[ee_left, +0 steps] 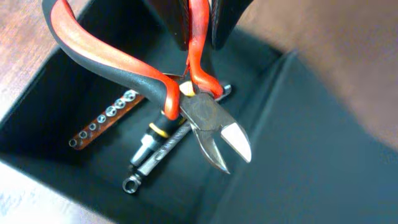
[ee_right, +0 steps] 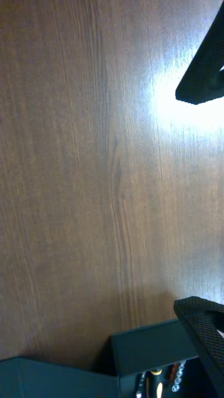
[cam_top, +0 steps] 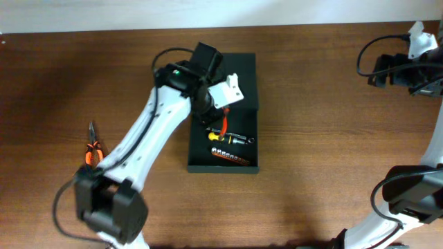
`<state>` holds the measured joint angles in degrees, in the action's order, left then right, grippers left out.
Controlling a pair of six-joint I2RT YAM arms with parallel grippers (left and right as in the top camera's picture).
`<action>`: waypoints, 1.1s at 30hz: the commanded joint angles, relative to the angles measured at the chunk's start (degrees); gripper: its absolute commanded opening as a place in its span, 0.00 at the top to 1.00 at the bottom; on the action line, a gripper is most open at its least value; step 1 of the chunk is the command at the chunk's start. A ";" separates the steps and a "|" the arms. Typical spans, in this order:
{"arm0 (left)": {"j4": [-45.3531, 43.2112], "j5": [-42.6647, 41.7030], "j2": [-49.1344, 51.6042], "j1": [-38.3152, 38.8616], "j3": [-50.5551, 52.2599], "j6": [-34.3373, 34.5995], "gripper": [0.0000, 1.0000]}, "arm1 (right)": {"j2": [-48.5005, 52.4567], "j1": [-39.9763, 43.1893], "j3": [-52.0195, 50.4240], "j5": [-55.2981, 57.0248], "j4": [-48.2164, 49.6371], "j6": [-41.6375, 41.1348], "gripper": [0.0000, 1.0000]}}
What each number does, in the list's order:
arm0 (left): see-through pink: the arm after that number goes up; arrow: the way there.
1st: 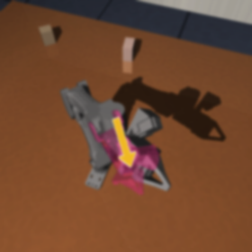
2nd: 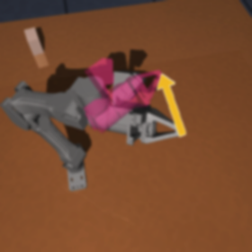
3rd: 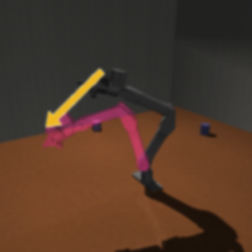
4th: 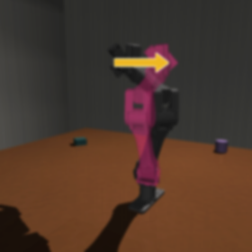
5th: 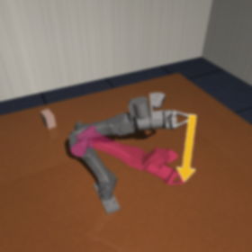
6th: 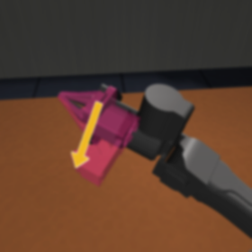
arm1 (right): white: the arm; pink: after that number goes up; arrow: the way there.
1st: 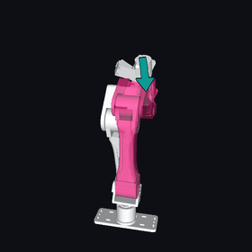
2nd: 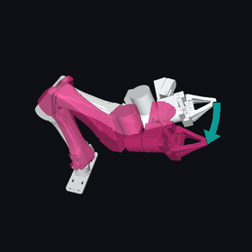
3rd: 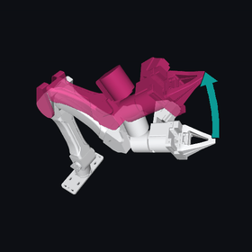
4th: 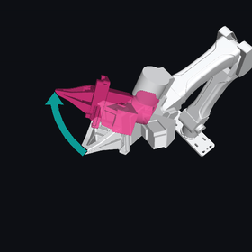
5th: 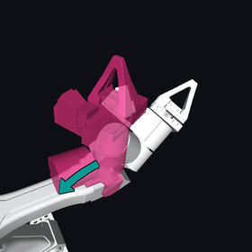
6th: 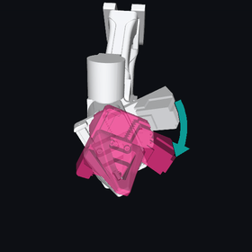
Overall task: Pack container
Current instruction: 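Carry the red pliers over the box with the left gripper and release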
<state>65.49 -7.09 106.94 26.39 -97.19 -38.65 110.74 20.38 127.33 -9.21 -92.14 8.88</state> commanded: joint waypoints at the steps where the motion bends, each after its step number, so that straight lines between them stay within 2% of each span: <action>1: 0.44 -5.88 4.55 0.22 0.55 -2.16 0.98 | -2.16 -0.07 -0.26 -1.55 0.46 -0.85 0.01; 14: 0.13 -5.60 15.39 1.09 0.55 -2.12 0.98 | -2.16 -0.11 -0.26 -1.57 0.59 -0.85 0.01; 15: 0.17 -5.60 15.43 1.09 0.55 -2.10 0.78 | -2.16 -0.09 -0.26 -1.57 0.59 -0.85 0.01; 16: 0.33 -5.57 15.43 1.09 0.55 -2.10 0.51 | -2.16 -0.09 -0.26 -1.57 0.59 -0.85 0.01; 17: 0.48 -5.53 15.41 1.09 0.55 -2.08 0.29 | -2.16 -0.09 -0.26 -1.57 0.59 -0.85 0.01; 18: 0.68 -5.20 15.41 1.09 0.55 -1.75 0.23 | -2.16 -0.09 -0.26 -1.57 0.59 -0.85 0.01; 20: 1.27 -4.44 15.41 1.09 0.48 -0.48 0.21 | -2.16 -0.09 -0.26 -1.57 0.59 -0.85 0.01; 25: 6.56 1.09 14.62 1.09 -3.85 6.58 0.00 | -2.16 -0.11 -0.26 -1.60 0.59 -0.85 0.01; 29: 10.97 5.40 11.52 1.05 -10.80 12.33 0.01 | -2.16 -0.09 -0.26 -1.84 0.59 -0.85 0.01; 33: 11.61 12.31 5.29 0.24 -16.00 19.15 0.01 | -2.16 -0.09 -0.26 -1.84 0.61 -0.85 0.01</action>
<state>76.66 -1.32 119.81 27.27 -109.06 -26.81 110.43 20.38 127.33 -10.24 -91.68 8.73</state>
